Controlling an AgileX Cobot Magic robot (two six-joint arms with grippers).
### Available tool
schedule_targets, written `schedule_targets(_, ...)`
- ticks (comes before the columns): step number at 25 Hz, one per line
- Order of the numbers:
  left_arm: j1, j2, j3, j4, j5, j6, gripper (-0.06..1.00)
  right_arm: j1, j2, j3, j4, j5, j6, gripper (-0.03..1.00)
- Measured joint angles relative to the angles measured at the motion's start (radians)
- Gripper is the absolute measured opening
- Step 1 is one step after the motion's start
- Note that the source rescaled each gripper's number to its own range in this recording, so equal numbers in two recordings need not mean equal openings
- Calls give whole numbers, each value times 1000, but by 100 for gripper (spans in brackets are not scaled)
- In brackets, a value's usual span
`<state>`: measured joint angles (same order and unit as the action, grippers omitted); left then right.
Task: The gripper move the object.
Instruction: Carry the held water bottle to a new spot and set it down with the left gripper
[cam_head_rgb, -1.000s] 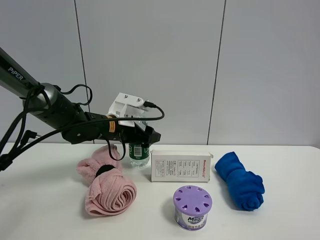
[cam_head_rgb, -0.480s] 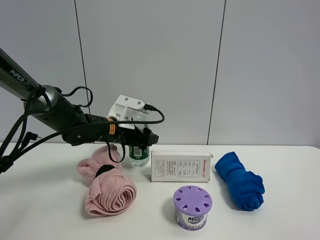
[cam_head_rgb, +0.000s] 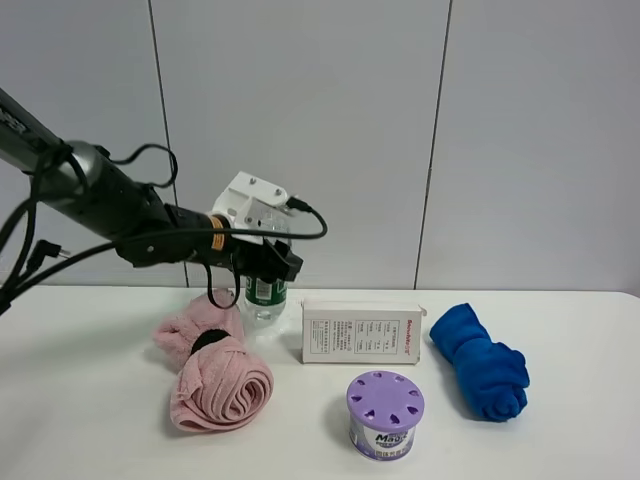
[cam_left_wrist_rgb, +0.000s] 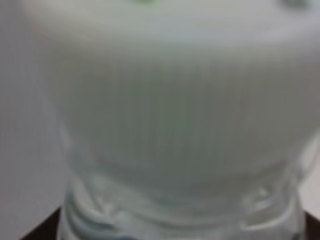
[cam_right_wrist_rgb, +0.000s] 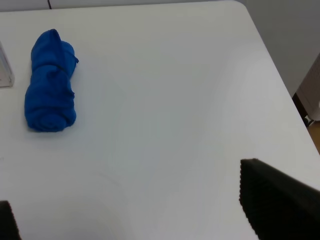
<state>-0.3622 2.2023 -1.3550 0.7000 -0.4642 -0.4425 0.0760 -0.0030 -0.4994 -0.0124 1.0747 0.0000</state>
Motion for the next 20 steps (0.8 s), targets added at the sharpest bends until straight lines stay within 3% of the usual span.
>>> schedule_targets(3, 0, -101, 0, 47, 28, -49, 3, 0, 0, 0, 0, 0, 0, 100)
schedule_targets(6, 0, -204, 0, 120, 71, -173, 3, 0, 0, 0, 0, 0, 0, 100)
schedule_targets(12, -26, -384, 0, 322, 311, -465, 3, 0, 0, 0, 0, 0, 0, 100)
schedule_targets(16, -67, -488, 0, 362, 475, -505, 3, 0, 0, 0, 0, 0, 0, 100)
schedule_targets(20, -113, -583, 0, 349, 623, -492, 3, 0, 0, 0, 0, 0, 0, 100)
